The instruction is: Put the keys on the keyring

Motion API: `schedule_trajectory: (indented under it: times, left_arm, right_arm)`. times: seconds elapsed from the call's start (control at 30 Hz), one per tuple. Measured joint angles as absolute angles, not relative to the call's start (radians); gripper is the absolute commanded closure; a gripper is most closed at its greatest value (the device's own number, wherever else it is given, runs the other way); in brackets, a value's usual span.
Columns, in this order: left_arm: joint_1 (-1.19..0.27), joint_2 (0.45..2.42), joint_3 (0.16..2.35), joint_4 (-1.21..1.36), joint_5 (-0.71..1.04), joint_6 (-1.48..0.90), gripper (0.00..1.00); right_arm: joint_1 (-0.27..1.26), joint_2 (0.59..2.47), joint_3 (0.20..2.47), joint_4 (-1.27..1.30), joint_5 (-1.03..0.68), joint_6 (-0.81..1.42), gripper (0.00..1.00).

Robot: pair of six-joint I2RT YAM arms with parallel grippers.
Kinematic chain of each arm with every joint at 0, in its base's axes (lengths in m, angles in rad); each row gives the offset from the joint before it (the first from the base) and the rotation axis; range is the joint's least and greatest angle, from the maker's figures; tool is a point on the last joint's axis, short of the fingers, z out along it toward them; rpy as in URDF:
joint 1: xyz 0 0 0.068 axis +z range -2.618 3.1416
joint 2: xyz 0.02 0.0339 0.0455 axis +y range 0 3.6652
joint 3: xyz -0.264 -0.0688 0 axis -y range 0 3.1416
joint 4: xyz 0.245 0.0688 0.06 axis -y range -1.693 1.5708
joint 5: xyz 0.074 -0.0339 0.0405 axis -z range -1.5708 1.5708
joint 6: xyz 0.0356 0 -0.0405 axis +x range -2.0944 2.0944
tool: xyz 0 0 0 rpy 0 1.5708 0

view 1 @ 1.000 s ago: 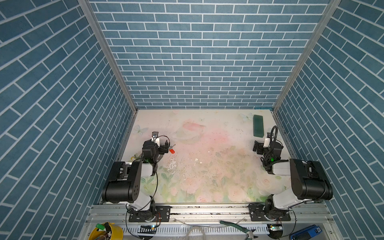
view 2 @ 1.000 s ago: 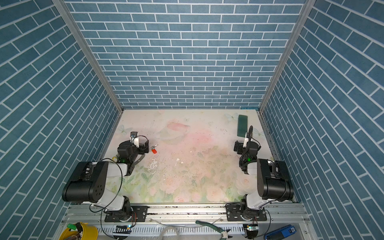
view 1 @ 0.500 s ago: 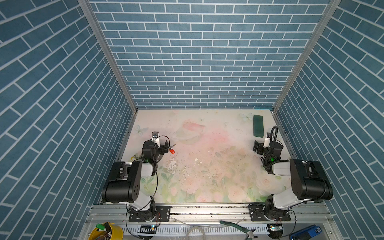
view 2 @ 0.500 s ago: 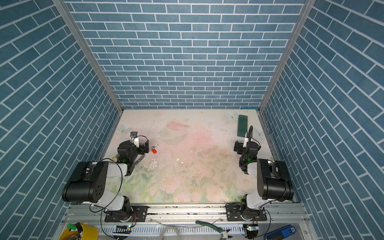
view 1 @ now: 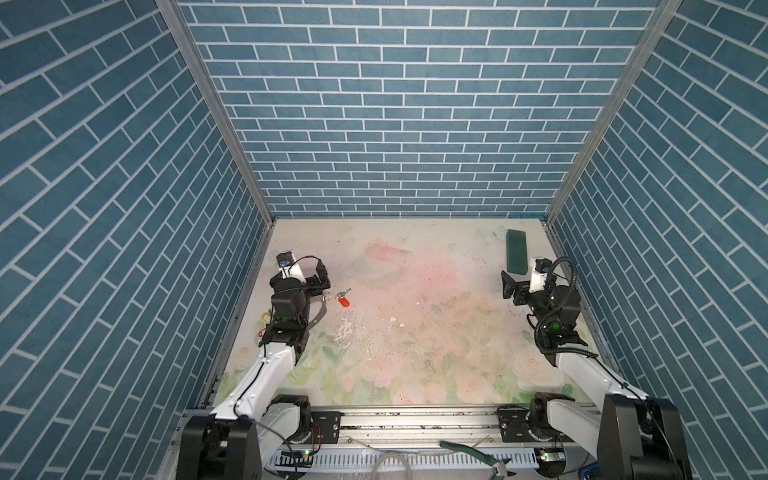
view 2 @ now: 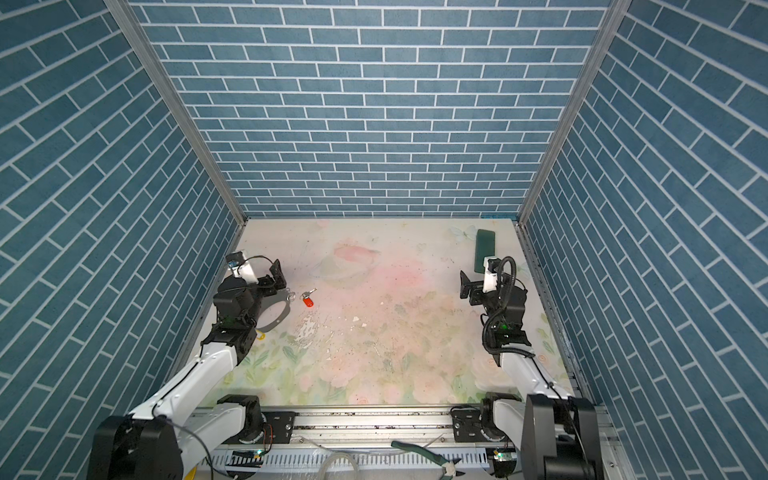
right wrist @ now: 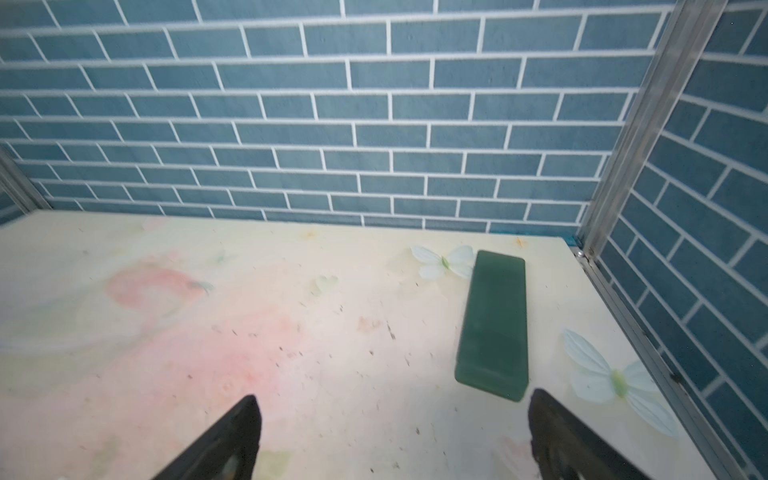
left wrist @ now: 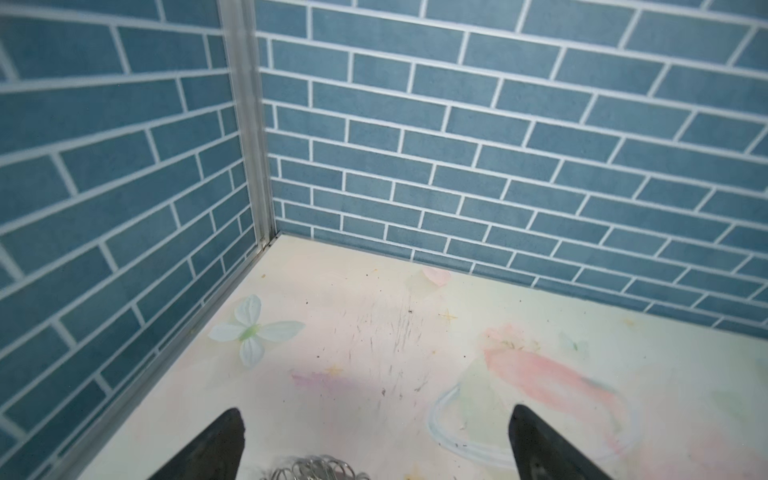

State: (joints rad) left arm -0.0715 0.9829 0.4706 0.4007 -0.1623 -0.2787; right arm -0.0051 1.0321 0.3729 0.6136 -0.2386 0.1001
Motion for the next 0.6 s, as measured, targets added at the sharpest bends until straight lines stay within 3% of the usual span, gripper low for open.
schedule_trajectory:
  times: [0.17,0.3,0.6]
  left_arm:
    - [-0.071,0.907,0.496,0.190,-0.171,-0.542,0.00]
    - [-0.060,0.908,0.442,0.169,-0.089,-0.646,0.00]
    - [-0.106,1.351,0.713,-0.034,0.143,-0.629,0.00]
  right_arm:
    - [-0.006,0.914,0.493,0.300,-0.068,0.379,0.01]
    - [-0.021,0.877,0.511,0.161,0.037,0.521,0.03]
    - [-0.024,1.005,0.510,0.083,-0.076,0.608,0.04]
